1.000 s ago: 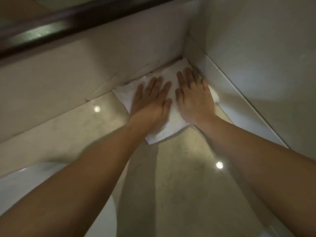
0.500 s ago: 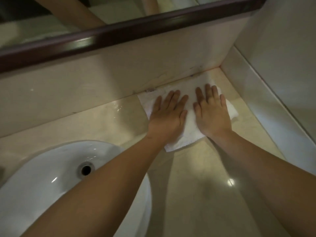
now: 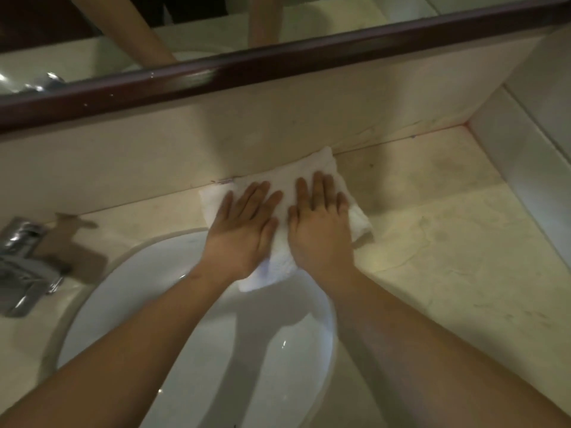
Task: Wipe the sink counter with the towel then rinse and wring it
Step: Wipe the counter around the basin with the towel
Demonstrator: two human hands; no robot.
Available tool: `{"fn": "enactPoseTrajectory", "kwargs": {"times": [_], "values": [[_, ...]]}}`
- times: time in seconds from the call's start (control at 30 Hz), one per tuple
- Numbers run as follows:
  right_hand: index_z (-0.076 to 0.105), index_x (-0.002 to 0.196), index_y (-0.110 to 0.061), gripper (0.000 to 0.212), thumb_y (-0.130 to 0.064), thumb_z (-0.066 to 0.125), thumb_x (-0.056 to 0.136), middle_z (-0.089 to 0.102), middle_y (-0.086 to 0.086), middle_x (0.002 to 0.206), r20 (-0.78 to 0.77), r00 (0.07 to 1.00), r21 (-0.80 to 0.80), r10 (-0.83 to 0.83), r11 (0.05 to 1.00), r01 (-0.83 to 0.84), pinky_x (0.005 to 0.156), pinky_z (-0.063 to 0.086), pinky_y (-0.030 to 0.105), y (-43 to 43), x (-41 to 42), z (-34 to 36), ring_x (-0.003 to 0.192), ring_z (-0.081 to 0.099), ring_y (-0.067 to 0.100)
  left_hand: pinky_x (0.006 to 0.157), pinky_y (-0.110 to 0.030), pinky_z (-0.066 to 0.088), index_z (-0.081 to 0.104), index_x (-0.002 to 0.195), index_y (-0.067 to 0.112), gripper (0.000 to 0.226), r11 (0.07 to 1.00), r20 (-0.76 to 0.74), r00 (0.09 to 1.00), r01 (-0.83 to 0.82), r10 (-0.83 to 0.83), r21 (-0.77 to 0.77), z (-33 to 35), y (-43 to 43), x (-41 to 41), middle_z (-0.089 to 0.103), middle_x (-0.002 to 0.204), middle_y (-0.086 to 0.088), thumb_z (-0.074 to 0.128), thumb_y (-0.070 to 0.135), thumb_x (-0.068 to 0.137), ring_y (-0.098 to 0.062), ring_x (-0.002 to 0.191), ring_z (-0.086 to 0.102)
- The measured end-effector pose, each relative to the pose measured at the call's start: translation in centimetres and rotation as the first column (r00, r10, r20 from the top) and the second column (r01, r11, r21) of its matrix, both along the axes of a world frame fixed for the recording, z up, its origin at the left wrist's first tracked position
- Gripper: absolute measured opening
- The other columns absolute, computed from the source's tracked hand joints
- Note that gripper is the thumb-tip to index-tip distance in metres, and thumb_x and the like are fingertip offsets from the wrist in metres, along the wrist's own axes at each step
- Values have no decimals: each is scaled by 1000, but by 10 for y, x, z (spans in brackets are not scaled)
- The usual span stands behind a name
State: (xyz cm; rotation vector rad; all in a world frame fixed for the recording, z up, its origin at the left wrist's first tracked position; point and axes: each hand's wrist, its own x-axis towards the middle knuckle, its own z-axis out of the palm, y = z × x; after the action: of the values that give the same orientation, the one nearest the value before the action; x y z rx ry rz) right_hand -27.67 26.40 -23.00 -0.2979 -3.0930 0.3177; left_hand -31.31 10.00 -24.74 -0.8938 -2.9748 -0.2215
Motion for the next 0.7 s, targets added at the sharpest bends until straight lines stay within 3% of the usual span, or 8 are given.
{"fn": "enactPoseTrajectory", "kwargs": {"times": [0.13, 0.2, 0.23, 0.3, 0.37, 0.4, 0.47, 0.7], "values": [[48, 154, -17, 62, -43, 38, 98, 43, 22, 161, 22, 998, 1, 64, 998, -65, 113, 38, 54, 2, -6, 8, 148, 40, 40, 126, -54, 8, 35, 157, 26, 58, 977, 98, 977, -198, 190, 83, 9, -13, 19, 27, 168, -7, 26, 45, 103, -20, 158, 18], [53, 147, -20, 63, -52, 43, 93, 50, 18, 153, 38, 986, 41, 164, 985, -166, 109, 39, 51, 24, -14, 14, 139, 46, 40, 123, -52, 17, 43, 150, 15, 57, 828, 155, 896, -443, 415, 343, 8, -3, 53, 33, 163, -15, 46, 43, 100, -29, 154, 25], [54, 145, -21, 64, -55, 44, 93, 51, 17, 151, 41, 974, 62, 221, 973, -223, 113, 37, 51, 35, -17, 16, 139, 45, 40, 122, -48, 21, 44, 147, 13, 58, 673, 240, 813, -577, 531, 463, 10, 4, 71, 35, 159, -16, 55, 42, 98, -31, 150, 28], [56, 147, -18, 67, -58, 41, 94, 48, 19, 155, 21, 949, 68, 314, 947, -315, 123, 27, 54, 52, -21, 16, 150, 35, 40, 119, -43, 28, 40, 146, 15, 64, 211, 607, 540, -822, 582, 529, 16, 15, 91, 40, 151, -10, 65, 45, 94, -29, 140, 37], [46, 155, -17, 72, -58, 34, 97, 32, 19, 168, 40, 921, 18, 387, 922, -388, 130, 17, 51, 56, -25, 11, 160, 18, 35, 109, -39, 38, 38, 147, 21, 74, -210, 944, 211, -941, 253, 266, 15, 17, 87, 46, 142, 2, 67, 55, 90, -20, 123, 50], [37, 160, -20, 74, -59, 28, 97, 22, 16, 172, 64, 910, -8, 410, 912, -410, 131, 12, 48, 54, -26, 10, 162, 11, 31, 107, -40, 41, 40, 146, 24, 83, -284, 994, 100, -953, 42, 108, 13, 16, 81, 50, 141, 7, 68, 68, 82, -17, 118, 54], [22, 165, -28, 74, -60, 17, 98, 8, 9, 176, 108, 897, -37, 428, 904, -427, 132, 1, 42, 52, -29, 7, 163, 2, 23, 104, -38, 43, 46, 145, 27, 99, -212, 990, 72, -976, -117, 46, 8, 9, 70, 56, 141, 13, 68, 83, 66, -14, 122, 58], [16, 166, -31, 69, -59, 9, 103, 11, 13, 175, 130, 894, 50, 428, 898, -437, 132, 5, 48, 44, -29, 7, 163, 7, 26, 95, -50, 60, 71, 108, 19, 34, -178, 964, 246, -958, -105, 225, 9, 2, 64, 81, 105, 0, 84, 34, 81, -22, 99, 77]]}}
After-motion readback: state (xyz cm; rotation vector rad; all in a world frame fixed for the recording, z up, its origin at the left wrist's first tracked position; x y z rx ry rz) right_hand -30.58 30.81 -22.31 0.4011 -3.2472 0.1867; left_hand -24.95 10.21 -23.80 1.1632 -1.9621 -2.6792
